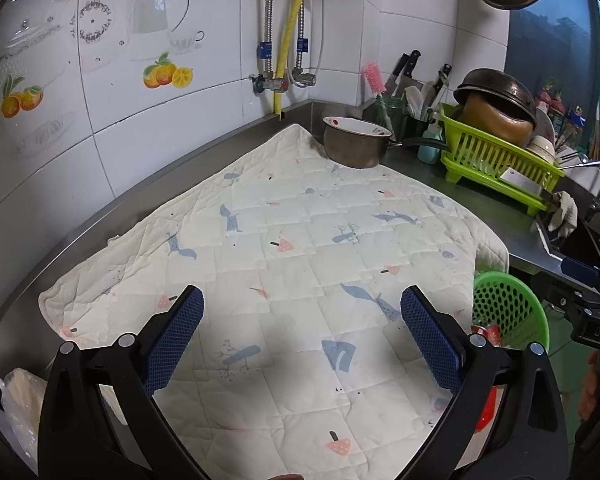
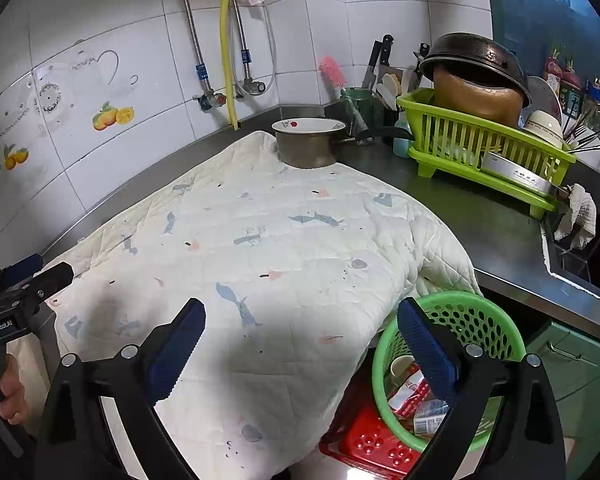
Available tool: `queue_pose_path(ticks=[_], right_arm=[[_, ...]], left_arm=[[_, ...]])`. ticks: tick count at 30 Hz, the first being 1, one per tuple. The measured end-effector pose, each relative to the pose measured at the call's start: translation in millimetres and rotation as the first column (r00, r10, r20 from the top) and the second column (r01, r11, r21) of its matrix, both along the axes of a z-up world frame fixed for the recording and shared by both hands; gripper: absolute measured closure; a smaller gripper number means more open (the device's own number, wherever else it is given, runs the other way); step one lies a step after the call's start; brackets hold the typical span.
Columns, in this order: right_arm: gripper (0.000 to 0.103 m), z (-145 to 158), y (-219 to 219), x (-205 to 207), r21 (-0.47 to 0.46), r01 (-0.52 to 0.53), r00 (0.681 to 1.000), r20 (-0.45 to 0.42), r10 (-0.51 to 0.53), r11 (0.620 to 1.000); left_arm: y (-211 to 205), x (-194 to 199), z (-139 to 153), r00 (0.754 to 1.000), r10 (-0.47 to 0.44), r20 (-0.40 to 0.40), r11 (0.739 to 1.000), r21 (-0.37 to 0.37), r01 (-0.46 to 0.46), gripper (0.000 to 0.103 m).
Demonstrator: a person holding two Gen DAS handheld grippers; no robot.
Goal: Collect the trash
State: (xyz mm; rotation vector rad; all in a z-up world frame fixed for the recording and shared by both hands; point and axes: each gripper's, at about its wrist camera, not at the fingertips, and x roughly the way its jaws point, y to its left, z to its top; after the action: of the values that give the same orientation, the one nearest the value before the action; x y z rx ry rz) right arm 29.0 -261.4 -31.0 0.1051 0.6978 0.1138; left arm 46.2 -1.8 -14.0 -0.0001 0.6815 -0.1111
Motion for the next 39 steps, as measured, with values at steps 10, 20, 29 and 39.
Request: queue_pose_path(ticks=[10,20,29,39], right_arm=[[0.01,2,0,-2,0.0,0.002,1.0,0.002,-0.002,1.0],[0.009,4,2,-4,-0.004,0.001,1.0,0.006,-0.001,1.0],[0.009,6,3,-4,-0.006,0.001,1.0,0.01,0.0,1.0],[0.009,8,4,-5,-0.007,-0.001,1.0,0.018,0.001,1.0]], left_arm=[[-1,-1,0,1.0,0.0,0.0,1.0,0.001,0.0,0.005],[1,-3,1,1.0,0.009,0.009,1.0,-0.001,-0.009,0.005],[5,-6,2,1.0,0.018,0.021,1.0,-0.002,-0.018,0.005],[10,-7,4,0.999,0.028,0.028,1.0,-0.005,-0.028,0.005]])
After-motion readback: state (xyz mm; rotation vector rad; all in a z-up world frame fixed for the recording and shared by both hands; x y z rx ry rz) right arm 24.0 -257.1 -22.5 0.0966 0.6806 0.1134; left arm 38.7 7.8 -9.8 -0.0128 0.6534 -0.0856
